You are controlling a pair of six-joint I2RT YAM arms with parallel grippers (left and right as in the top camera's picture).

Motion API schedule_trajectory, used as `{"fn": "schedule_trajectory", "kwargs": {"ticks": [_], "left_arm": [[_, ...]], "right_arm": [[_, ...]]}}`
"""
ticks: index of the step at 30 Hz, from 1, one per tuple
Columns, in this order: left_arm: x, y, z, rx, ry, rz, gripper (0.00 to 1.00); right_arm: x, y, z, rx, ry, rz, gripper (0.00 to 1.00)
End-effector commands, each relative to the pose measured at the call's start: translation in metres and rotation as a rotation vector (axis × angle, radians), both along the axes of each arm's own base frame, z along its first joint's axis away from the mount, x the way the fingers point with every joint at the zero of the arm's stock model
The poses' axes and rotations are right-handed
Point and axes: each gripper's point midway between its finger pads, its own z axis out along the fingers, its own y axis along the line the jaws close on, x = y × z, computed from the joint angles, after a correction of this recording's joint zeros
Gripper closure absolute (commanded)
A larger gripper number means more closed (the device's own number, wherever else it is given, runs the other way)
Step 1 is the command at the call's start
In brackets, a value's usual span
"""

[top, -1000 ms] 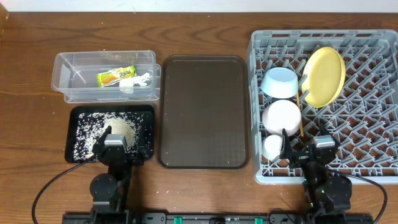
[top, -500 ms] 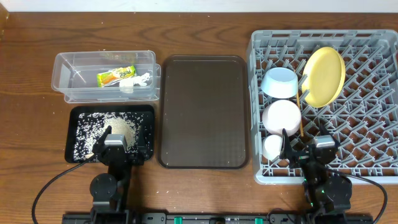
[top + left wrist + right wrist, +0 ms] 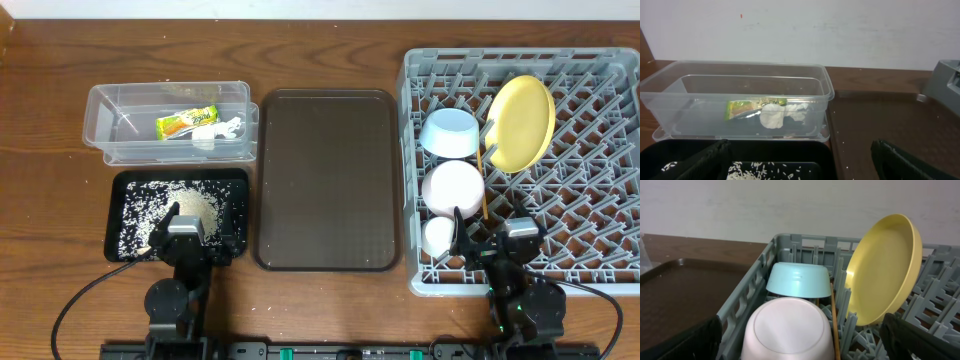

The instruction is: Sort waste into correct bins and load items into the dishwasher rack

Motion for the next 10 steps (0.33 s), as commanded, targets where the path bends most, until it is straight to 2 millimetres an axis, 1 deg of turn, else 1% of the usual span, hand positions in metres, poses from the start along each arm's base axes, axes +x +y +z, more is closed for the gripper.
{"fn": "schedule_trajectory", "kwargs": {"ticks": [1,10], "left_arm": [[-0.0013,-0.0007,-0.0137,-0.005,0.047,-0.004,0.09],[-0.0013,-0.0007,-0.0137,-0.005,0.047,-0.004,0.09]], "right_arm": [[0.0003,-0.0045,-0.0004,0.010,0.001,-0.021,0.01],[0.0003,-0.0045,-0.0005,0.010,0.001,-0.021,0.01]]}}
